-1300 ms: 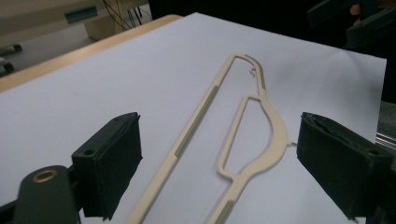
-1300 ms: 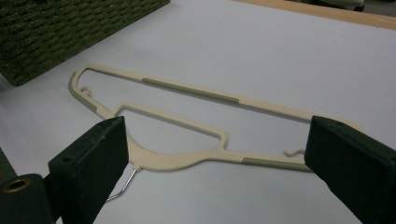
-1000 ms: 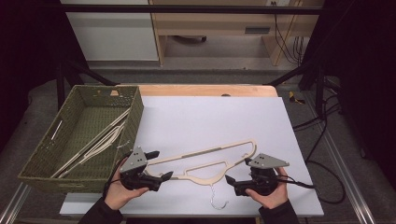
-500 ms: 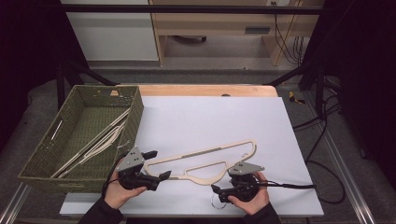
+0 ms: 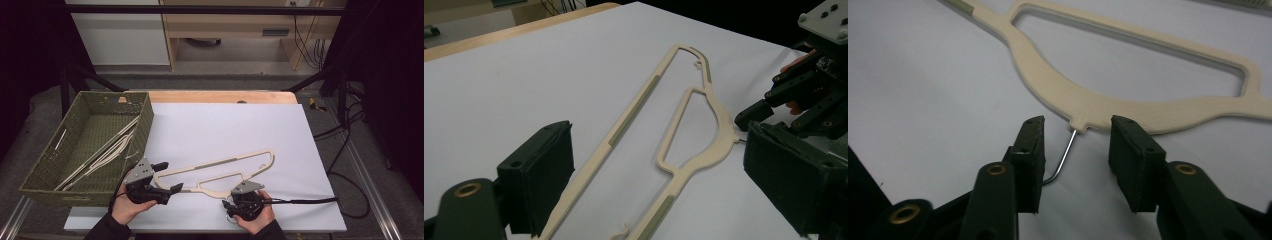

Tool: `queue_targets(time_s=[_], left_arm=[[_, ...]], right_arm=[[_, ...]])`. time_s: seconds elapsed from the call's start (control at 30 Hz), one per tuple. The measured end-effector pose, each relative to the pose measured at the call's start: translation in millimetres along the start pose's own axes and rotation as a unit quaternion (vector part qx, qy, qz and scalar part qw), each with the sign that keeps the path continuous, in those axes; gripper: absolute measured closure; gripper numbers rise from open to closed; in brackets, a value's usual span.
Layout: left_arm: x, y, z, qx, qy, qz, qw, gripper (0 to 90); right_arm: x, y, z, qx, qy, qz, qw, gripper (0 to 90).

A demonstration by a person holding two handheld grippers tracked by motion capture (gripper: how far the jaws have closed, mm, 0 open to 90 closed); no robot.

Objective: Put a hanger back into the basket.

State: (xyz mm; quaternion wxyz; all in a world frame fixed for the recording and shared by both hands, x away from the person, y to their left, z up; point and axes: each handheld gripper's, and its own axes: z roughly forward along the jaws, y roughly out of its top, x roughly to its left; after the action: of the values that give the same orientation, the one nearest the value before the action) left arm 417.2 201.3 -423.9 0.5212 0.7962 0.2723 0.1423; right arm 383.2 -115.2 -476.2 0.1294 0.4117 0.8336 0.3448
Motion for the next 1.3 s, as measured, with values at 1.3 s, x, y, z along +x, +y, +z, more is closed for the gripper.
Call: queue_targets(time_s=[1.3], left_arm=[[-12.1,-1.1,14.1,0.017,-0.015,0.005,0.9997,13.5]], right_arm=[[-17.8,-9.1,-14.0,0.018,-0.062,0.057,0.9963,89.1]])
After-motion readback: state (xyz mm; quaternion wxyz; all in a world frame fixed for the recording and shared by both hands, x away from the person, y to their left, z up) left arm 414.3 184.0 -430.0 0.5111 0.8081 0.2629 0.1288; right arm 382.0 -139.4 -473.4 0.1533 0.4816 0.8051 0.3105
